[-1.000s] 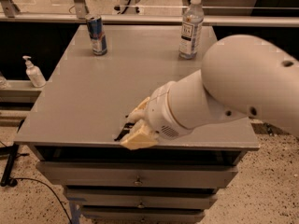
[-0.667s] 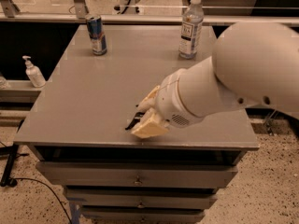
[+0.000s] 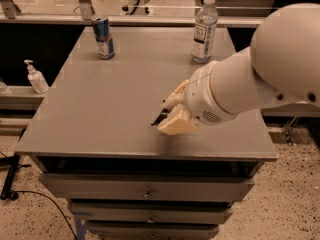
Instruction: Move rxbar chocolate near blue plastic bottle
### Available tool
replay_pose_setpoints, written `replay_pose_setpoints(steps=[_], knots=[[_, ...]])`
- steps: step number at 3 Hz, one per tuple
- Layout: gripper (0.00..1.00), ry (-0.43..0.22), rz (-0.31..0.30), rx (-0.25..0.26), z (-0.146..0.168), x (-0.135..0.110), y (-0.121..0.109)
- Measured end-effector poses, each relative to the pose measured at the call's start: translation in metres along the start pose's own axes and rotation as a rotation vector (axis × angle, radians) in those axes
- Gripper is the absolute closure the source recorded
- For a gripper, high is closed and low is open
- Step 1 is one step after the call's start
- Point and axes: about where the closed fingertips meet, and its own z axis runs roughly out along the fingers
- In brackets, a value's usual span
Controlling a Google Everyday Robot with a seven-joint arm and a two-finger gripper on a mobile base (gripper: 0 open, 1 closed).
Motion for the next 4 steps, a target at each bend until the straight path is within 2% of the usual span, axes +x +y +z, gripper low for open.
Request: replay_pose_setpoints(steps=[1,2,3,4], knots=[[1.00,-0.002,-0.033,0.043,-0.004,0.002,-0.018],[1.00,-0.042,-0.050,0.097,-0.010,0.009,-0.047],[1.00,-0.108,-0.085,0.127,-0.010,0.018,-0.077],[1.00,-0.181,-0.140,0.136,-0.006,0.025,-0.104]])
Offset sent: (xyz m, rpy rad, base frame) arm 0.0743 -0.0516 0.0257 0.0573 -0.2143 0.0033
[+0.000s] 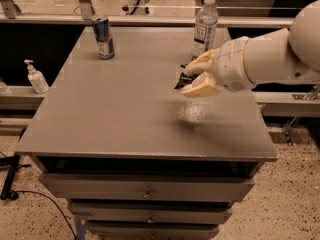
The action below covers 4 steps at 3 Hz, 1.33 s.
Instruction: Move rxbar chocolate near blue plastic bottle
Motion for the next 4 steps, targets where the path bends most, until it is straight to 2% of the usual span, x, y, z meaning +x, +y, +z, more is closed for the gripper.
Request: replay_pose_setpoints(steps=[2,3,4], knots=[[1.00,-0.012,-0.011,0.012,0.002,0.001,-0.001],[1.00,-0.033,-0.037,0.064,0.009,0.013,-0.019],[1.00,-0.047,-0.078,0.130,0.018,0.032,-0.049]])
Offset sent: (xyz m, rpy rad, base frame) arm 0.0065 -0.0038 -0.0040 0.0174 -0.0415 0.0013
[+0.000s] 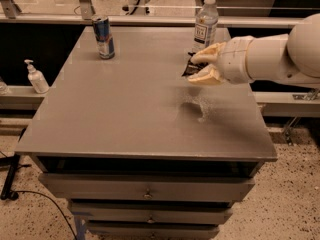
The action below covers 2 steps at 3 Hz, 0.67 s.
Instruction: Move rxbar chocolate near blue plastic bottle
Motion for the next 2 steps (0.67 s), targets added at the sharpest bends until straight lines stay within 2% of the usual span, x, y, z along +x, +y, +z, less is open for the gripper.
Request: replay_pose_setpoints(steps=[1,2], knots=[[1.00,0.007,-0.024,0.060,0.013,0.027,-0.028],[1.00,0.037,-0.018,0.108,0.024,0.059,-0.049]])
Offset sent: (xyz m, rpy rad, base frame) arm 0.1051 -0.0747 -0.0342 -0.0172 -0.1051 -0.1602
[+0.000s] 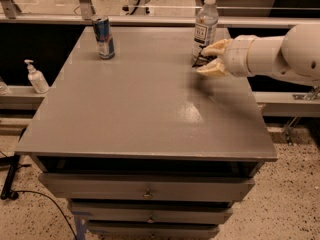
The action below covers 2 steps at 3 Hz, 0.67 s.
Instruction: Move rxbar chocolate near blue plastic bottle
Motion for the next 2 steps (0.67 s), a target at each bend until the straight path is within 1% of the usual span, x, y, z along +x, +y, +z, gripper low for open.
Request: replay_pose_setpoints(steps=[1,2], knots=[[1.00,0.044,0.020,0.031,0.004,0.028,-0.011],[1.00,0.069,0.039,0.044,0.006,0.045,-0.014]])
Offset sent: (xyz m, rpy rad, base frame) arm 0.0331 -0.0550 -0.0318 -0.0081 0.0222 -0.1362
